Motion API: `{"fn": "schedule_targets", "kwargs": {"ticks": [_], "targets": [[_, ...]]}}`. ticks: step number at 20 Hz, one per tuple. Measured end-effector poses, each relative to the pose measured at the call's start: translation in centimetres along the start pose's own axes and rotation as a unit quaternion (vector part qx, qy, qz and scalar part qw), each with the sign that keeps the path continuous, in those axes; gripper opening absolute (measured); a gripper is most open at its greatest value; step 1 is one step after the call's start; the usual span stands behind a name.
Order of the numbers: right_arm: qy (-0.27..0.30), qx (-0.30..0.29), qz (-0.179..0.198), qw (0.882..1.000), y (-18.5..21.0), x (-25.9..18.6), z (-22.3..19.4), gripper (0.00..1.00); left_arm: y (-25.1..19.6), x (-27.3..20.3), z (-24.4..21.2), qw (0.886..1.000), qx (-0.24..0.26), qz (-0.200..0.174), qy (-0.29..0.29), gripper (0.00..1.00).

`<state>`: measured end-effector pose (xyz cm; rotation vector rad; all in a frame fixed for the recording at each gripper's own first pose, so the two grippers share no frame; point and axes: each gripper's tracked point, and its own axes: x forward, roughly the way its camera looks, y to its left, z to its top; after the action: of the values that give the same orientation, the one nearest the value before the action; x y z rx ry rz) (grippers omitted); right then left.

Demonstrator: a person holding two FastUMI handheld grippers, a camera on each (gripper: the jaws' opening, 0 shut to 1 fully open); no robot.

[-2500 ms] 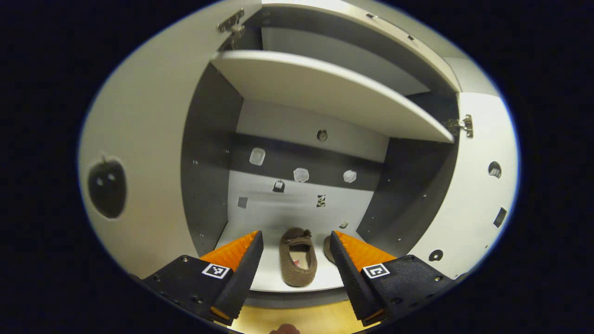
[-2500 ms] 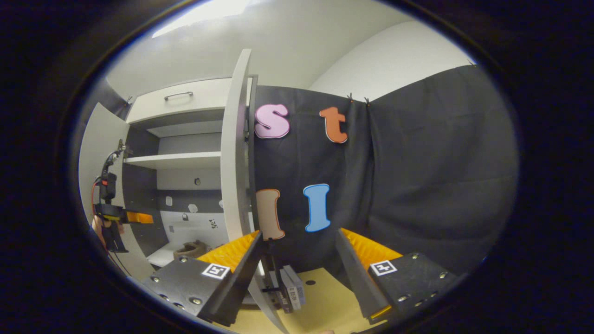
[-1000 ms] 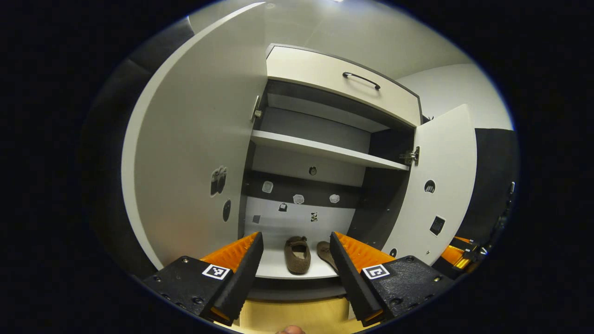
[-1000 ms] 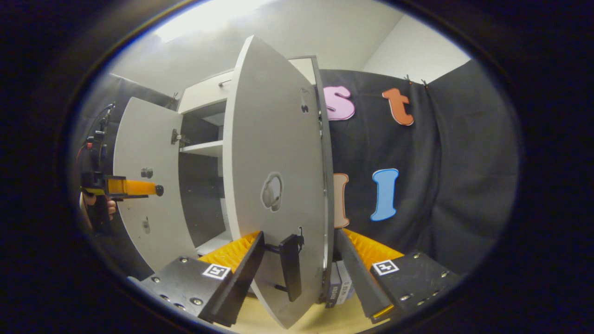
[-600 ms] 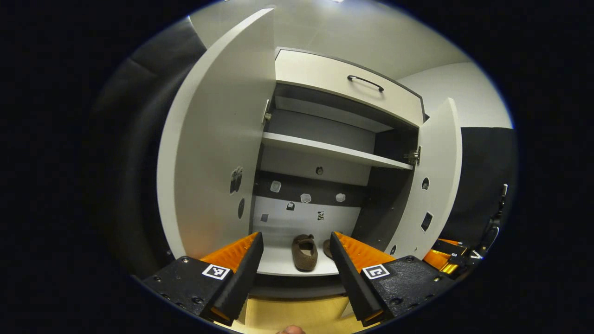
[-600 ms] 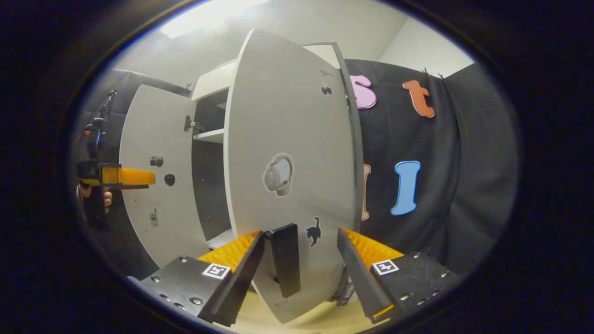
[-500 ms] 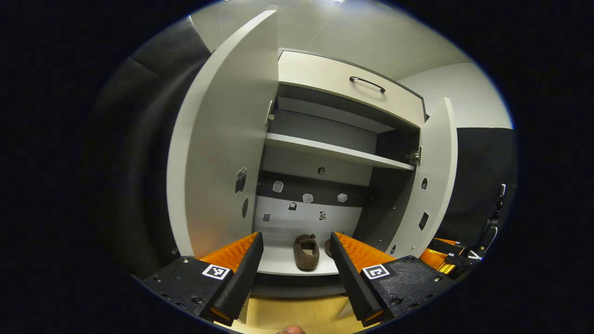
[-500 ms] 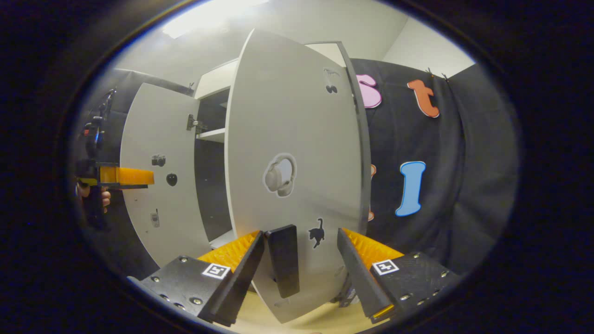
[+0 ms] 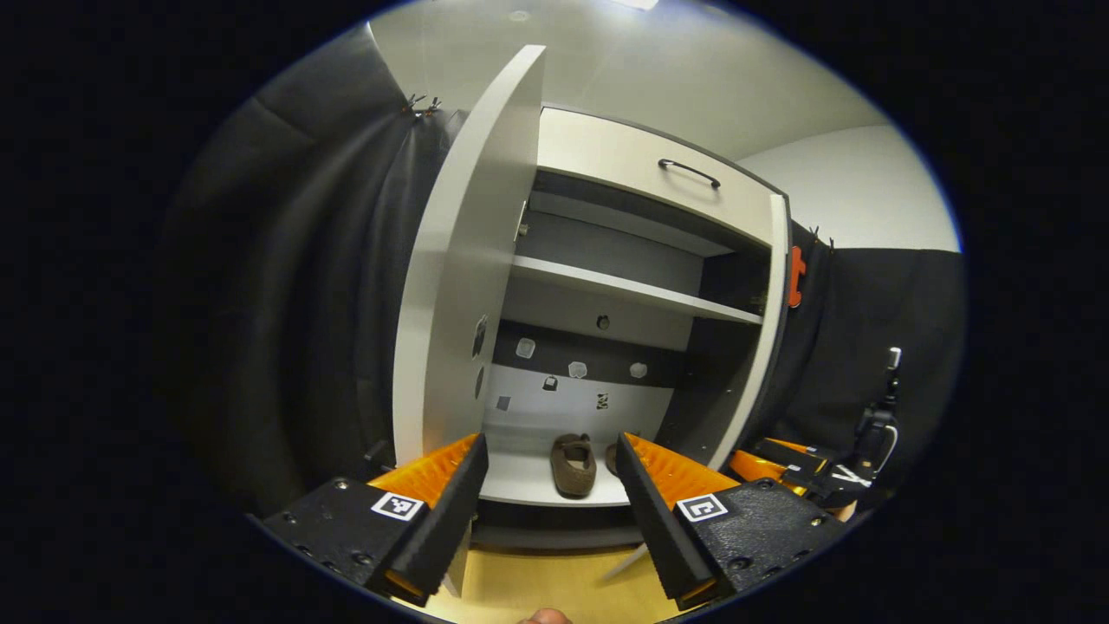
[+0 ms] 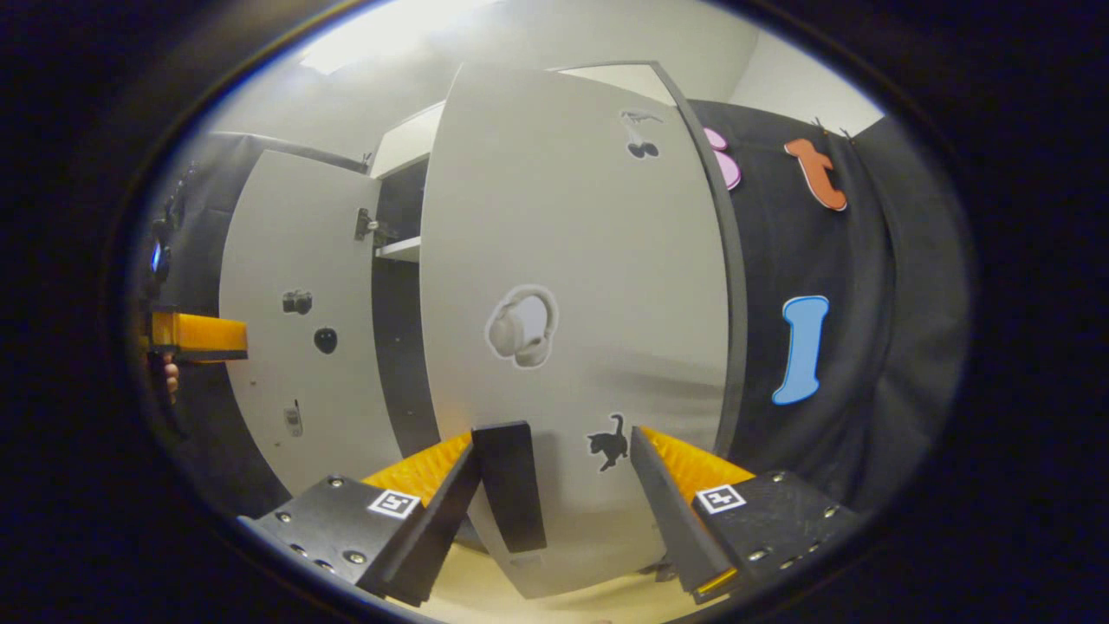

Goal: Grab one shoe with the right hand and put it into the shoe cabinet, grab the other shoe with the left hand and put it into the shoe cabinet; then close the right door with the right hand and the left door with the left hand.

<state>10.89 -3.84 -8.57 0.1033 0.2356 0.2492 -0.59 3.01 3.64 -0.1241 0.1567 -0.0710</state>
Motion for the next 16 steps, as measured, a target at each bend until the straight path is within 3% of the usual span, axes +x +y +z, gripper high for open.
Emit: {"fn": "schedule_targets", "kwargs": {"ticks": [2, 9, 16], "targets": [[-0.001, -0.002, 0.0, 1.0, 0.5, 1.0, 0.0, 0.98, -0.1, -1.4, 0.3, 1.0, -0.011, -0.008, 0.001, 0.92], [0.001, 0.003, -0.008, 1.0, 1.4, 3.8, -0.4, 0.97, 0.9, -4.6, 0.4, 1.0, -0.025, -0.006, 0.003, 0.92], [0.0, 0.009, -0.011, 1.0, 2.1, 6.3, -0.4, 1.0, 6.4, -7.2, 1.3, 0.998, -0.036, 0.048, -0.016, 0.92]]}}
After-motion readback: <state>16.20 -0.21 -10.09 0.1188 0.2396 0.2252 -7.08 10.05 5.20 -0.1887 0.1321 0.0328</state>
